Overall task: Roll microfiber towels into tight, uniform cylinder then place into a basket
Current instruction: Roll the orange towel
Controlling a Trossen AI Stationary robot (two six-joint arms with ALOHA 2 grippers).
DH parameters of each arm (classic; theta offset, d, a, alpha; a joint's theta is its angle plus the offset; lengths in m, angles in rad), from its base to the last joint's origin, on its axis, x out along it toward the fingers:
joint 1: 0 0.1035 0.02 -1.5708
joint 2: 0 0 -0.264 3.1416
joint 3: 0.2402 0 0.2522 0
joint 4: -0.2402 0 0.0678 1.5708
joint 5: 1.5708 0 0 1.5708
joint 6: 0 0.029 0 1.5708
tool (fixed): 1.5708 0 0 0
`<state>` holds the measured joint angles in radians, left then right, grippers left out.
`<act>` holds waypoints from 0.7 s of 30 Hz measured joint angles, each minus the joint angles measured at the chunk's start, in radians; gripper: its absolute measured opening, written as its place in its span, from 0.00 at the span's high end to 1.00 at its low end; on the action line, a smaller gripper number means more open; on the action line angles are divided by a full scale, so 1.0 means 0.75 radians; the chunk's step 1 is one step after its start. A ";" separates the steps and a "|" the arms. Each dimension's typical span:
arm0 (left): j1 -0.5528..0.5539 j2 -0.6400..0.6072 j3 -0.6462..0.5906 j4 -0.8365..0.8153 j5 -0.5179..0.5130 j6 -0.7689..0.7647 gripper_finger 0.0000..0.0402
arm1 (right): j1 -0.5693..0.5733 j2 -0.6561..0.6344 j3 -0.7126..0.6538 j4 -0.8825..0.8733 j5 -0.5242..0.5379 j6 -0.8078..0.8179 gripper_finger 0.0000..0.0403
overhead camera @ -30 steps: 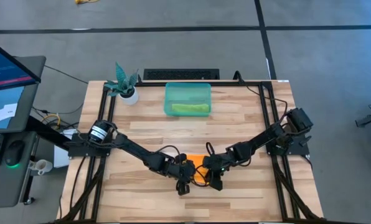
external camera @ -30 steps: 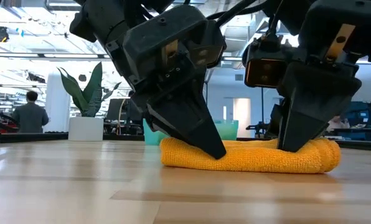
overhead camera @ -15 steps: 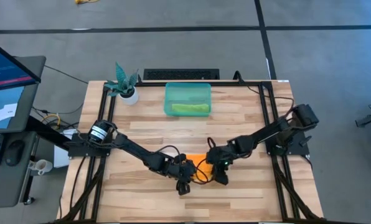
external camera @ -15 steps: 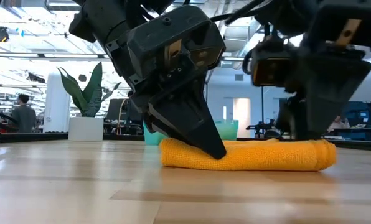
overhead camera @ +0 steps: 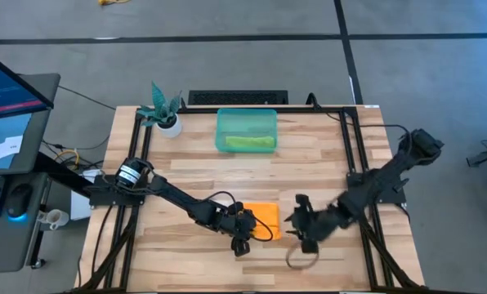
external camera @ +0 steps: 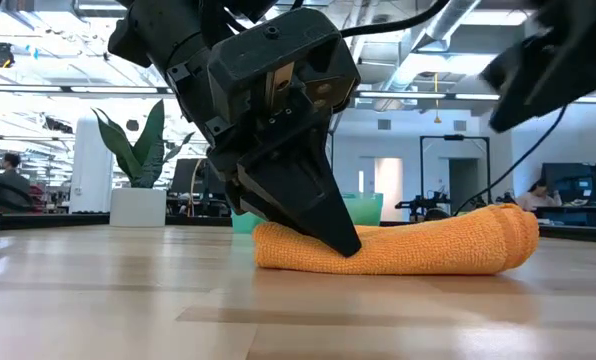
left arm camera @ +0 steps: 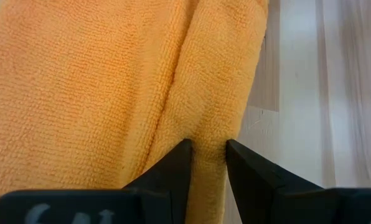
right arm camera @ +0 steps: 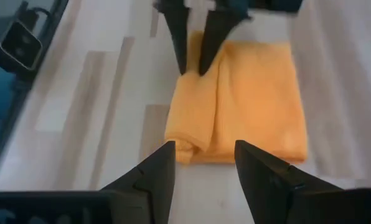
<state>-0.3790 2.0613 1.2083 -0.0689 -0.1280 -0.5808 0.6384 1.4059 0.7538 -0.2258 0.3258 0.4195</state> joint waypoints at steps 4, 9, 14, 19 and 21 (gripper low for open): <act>0.001 0.000 -0.001 0.002 -0.002 0.000 0.76 | 0.167 0.074 0.000 0.050 0.271 -0.096 0.54; 0.001 0.001 -0.002 0.018 -0.021 0.028 0.76 | 0.264 0.143 0.003 0.256 0.461 -0.267 0.53; 0.004 0.001 -0.002 0.029 -0.047 0.089 0.76 | 0.295 0.152 0.077 0.298 0.473 -0.406 0.53; 0.008 0.001 -0.001 0.030 -0.040 0.100 0.76 | 0.274 0.155 0.090 0.293 0.459 -0.489 0.53; 0.009 0.001 -0.001 0.030 -0.040 0.098 0.76 | 0.243 0.161 0.091 0.286 0.422 -0.490 0.53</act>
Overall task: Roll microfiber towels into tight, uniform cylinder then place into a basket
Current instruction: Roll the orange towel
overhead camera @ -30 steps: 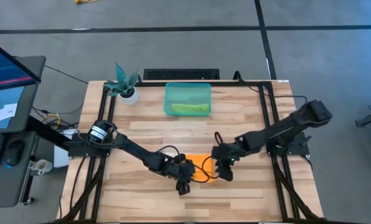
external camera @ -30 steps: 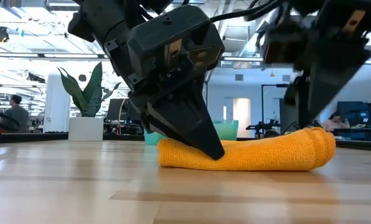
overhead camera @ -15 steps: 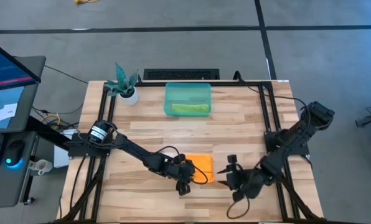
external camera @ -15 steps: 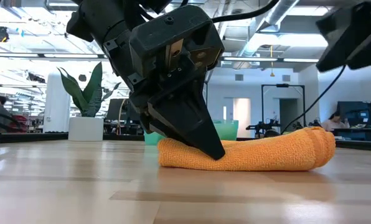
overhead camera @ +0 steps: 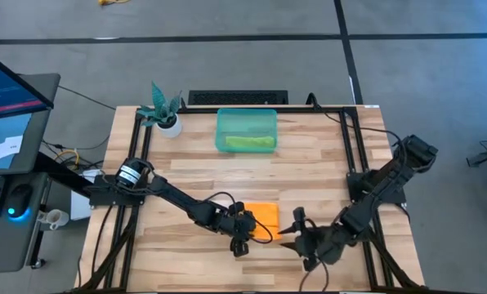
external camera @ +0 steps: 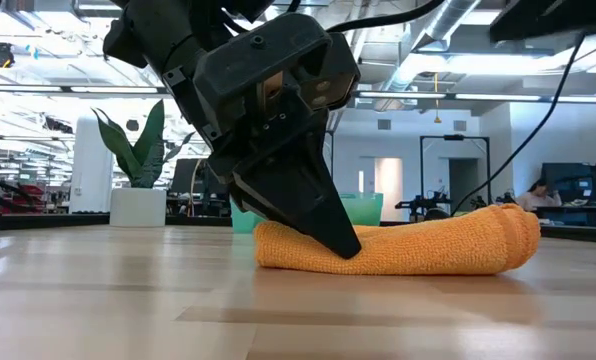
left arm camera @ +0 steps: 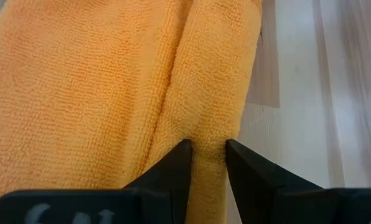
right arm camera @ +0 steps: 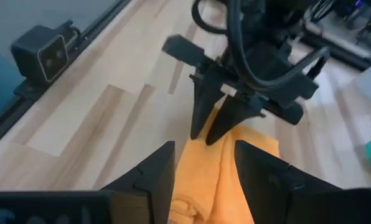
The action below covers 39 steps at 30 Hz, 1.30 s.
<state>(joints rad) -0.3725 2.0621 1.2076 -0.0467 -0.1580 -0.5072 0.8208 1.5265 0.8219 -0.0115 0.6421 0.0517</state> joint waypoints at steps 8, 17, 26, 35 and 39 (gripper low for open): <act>0.001 0.000 0.001 0.003 -0.007 -0.014 0.76 | -0.119 0.087 0.001 0.055 -0.169 -0.065 0.51; 0.002 0.001 0.001 0.011 -0.011 -0.051 0.76 | -0.118 0.311 0.049 0.124 -0.195 -0.244 0.45; 0.004 0.003 0.000 0.028 -0.057 -0.083 0.76 | -0.180 0.392 0.071 0.108 -0.294 -0.183 0.45; 0.005 0.004 0.000 0.027 -0.077 -0.083 0.76 | -0.255 0.392 0.071 -0.096 -0.301 -0.039 0.46; 0.005 0.004 0.000 0.027 -0.077 -0.083 0.76 | -0.274 0.391 0.072 -0.136 -0.301 0.011 0.46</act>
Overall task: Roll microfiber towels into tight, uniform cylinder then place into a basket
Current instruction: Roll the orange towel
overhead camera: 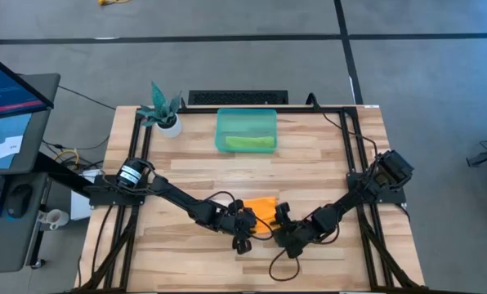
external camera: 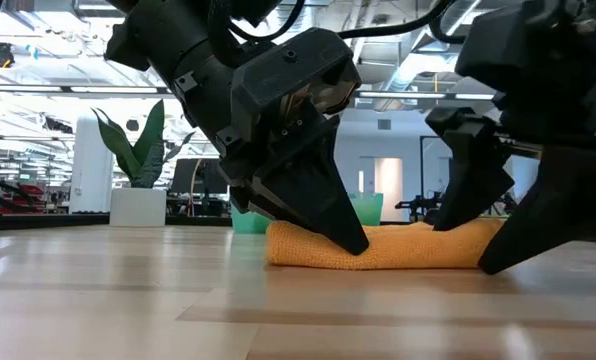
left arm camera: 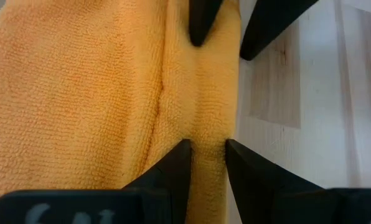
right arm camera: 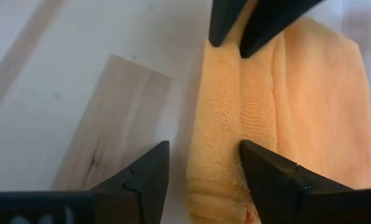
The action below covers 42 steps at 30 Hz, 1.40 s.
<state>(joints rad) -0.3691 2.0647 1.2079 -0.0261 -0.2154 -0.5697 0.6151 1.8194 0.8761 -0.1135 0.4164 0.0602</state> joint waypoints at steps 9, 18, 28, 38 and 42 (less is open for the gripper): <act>0.000 -0.001 0.000 -0.002 0.023 0.090 0.76 | -0.068 0.054 0.007 -0.009 -0.041 0.179 0.46; -0.001 -0.001 0.000 -0.008 0.028 0.249 0.76 | -0.089 0.052 0.004 -0.023 -0.072 0.305 0.66; -0.002 -0.001 0.000 -0.011 -0.008 0.295 0.64 | -0.092 0.051 0.003 -0.027 -0.079 0.349 0.93; -0.002 -0.001 0.014 -0.032 -0.034 0.352 0.50 | -0.092 0.051 0.002 -0.025 -0.091 0.385 0.87; -0.024 0.002 0.073 -0.138 -0.070 0.450 0.49 | -0.092 0.051 0.002 -0.025 -0.091 0.385 0.91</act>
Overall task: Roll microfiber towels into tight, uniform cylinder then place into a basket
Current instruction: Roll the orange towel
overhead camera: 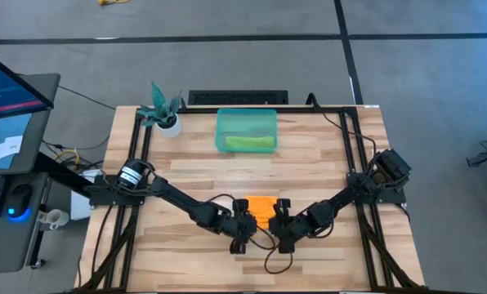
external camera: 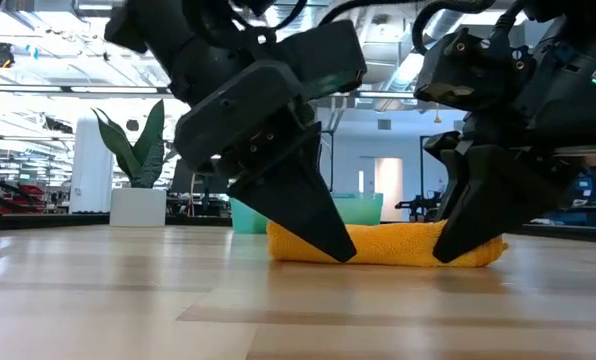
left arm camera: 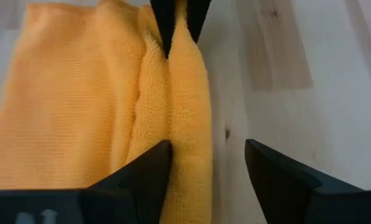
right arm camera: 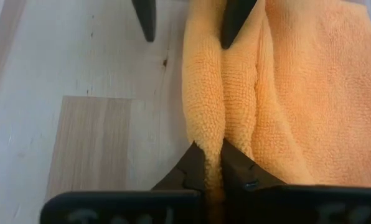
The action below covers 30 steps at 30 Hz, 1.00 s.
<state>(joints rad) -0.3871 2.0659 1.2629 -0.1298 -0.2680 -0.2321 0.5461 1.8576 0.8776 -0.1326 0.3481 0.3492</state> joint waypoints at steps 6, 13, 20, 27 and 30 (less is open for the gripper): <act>-0.063 0.000 0.116 -0.293 -0.234 0.038 0.49 | 0.001 0.000 0.000 0.001 -0.001 0.000 0.91; -0.141 0.000 0.163 -0.418 -0.477 0.049 0.49 | 0.001 0.000 -0.001 0.002 -0.007 0.001 0.90; -0.127 -0.001 0.109 -0.357 -0.415 0.069 0.49 | 0.001 0.000 -0.001 0.002 -0.009 0.002 0.90; -0.072 -0.002 0.051 -0.281 -0.344 0.072 0.49 | 0.001 0.000 -0.001 0.001 -0.009 0.001 0.90; -0.047 -0.009 0.008 -0.210 -0.261 0.068 0.49 | 0.001 0.000 -0.001 0.001 -0.009 0.001 0.90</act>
<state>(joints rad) -0.4223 2.0591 1.2686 -0.2876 -0.4637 -0.1813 0.5466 1.8573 0.8772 -0.1318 0.3412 0.3500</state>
